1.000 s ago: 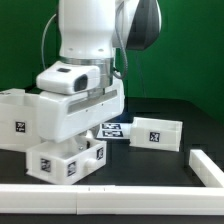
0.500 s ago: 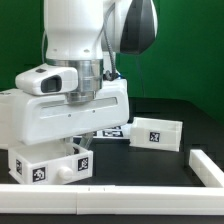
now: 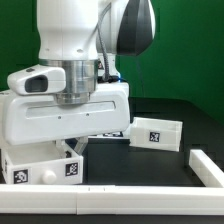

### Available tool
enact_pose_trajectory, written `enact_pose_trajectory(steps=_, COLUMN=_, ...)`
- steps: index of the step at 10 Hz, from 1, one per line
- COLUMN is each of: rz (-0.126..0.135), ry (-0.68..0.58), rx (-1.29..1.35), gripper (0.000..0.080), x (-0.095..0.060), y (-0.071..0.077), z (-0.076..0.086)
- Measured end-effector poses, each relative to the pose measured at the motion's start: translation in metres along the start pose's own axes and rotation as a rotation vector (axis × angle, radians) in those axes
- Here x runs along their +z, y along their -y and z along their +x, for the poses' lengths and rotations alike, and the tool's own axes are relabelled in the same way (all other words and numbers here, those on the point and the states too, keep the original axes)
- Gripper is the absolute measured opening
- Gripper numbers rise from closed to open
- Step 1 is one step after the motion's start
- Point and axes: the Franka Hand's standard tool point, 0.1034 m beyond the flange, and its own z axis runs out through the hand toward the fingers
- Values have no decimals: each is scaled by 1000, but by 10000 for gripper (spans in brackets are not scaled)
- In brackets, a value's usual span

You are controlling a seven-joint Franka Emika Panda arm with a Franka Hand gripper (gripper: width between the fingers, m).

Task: Assemble drawer

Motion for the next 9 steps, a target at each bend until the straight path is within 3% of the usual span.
enact_pose_trajectory(steps=1, rz=-5, ry=-1, rx=95, gripper=33, x=0, y=2, z=4)
enact_pose_trajectory(steps=4, rz=-4, ry=0, rx=62, gripper=42, x=0, y=3, z=3)
enact_pose_trajectory(steps=6, rz=-4, ry=0, rx=62, gripper=392, x=0, y=3, z=3)
enact_pose_trajectory(steps=7, rz=-4, ry=0, rx=62, gripper=392, x=0, y=3, z=3)
enact_pose_trajectory(steps=8, rz=-5, ry=-1, rx=63, gripper=567, x=-1, y=2, z=4)
enact_pose_trajectory(steps=9, rz=-3, ry=5, rx=139, gripper=624, x=-16, y=2, z=4)
